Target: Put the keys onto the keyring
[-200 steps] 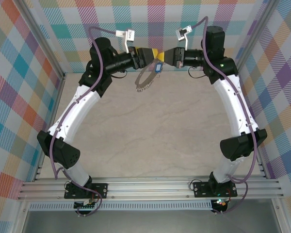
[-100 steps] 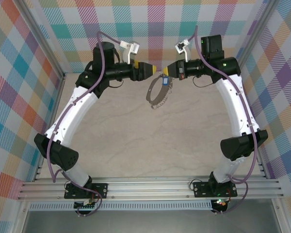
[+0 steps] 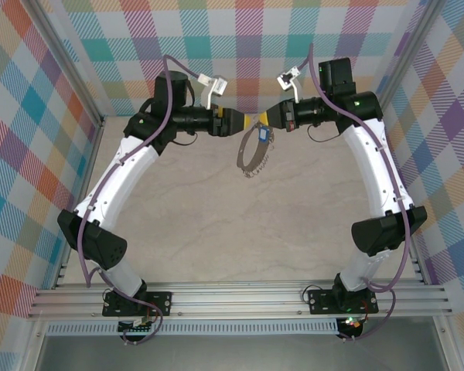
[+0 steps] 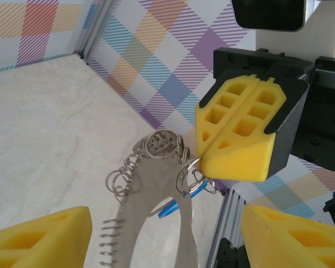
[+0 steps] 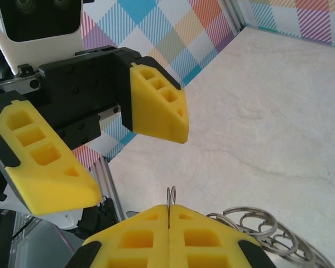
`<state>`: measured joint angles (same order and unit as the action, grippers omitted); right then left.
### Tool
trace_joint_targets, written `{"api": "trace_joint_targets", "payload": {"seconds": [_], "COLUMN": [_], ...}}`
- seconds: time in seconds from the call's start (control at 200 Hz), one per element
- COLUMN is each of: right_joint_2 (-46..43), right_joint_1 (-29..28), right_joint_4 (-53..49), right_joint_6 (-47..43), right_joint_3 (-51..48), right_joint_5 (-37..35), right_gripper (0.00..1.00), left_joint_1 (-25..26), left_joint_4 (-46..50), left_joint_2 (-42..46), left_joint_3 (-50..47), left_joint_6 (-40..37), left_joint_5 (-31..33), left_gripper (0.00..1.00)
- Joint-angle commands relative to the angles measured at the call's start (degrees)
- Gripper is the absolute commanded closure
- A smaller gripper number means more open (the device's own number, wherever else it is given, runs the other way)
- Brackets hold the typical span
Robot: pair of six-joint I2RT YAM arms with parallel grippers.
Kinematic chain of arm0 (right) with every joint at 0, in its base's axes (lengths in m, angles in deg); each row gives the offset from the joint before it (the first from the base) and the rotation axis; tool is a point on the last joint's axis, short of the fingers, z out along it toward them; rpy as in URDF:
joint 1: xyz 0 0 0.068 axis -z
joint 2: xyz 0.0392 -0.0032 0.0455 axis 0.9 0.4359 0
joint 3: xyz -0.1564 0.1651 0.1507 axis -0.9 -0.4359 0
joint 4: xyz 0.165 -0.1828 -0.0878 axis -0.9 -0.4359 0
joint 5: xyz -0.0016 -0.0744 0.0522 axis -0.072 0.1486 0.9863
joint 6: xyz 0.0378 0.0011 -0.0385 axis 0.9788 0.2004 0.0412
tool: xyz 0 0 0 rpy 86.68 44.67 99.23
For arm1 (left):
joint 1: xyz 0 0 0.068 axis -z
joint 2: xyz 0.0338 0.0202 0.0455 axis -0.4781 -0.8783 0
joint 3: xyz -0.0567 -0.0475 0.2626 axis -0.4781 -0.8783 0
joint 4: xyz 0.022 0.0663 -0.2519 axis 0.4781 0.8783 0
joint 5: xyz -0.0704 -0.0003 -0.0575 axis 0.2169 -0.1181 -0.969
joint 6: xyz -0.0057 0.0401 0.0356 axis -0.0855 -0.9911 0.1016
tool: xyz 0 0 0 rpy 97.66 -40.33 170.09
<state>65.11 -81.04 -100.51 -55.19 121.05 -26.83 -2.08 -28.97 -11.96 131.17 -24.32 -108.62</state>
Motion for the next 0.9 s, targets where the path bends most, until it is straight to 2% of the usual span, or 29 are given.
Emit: {"api": "trace_joint_targets", "payload": {"seconds": [0.0, 0.115, 0.315, 0.385, 0.765, 0.9], "right_joint_2": [-1.9, -1.8, -1.6, -1.6, -2.3, -2.6], "right_joint_1": [0.1, 0.1, 0.1, 0.1, 0.0, 0.1], "right_joint_4": [1.1, 1.8, 3.8, 4.4, 7.7, 8.6], "right_joint_6": [-0.3, 0.5, 2.7, 3.4, 6.0, 6.6], "right_joint_3": [-0.7, -1.0, -1.2, -1.4, -3.3, -3.9], "right_joint_5": [4.1, 5.2, 8.4, 9.4, 10.8, 10.8], "right_gripper": [1.0, 1.0, 1.0, 1.0, 1.0, 1.0], "left_joint_1": [-0.2, -0.2, -0.2, -0.2, -0.2, 0.0], "left_joint_4": [1.2, 1.1, -1.1, -1.7, -4.3, -5.5], "left_joint_2": [-0.4, -0.5, -1.4, -1.9, -3.6, -3.8], "left_joint_3": [2.2, 2.2, 2.0, 2.3, 4.0, 4.3], "left_joint_6": [1.3, 1.3, 0.0, 0.4, 2.5, 3.4], "left_joint_5": [1.8, 1.0, -6.2, -7.7, -10.7, -11.9], "left_gripper": [0.28, 0.28, 0.46, 0.49, 0.52, 0.58]}}
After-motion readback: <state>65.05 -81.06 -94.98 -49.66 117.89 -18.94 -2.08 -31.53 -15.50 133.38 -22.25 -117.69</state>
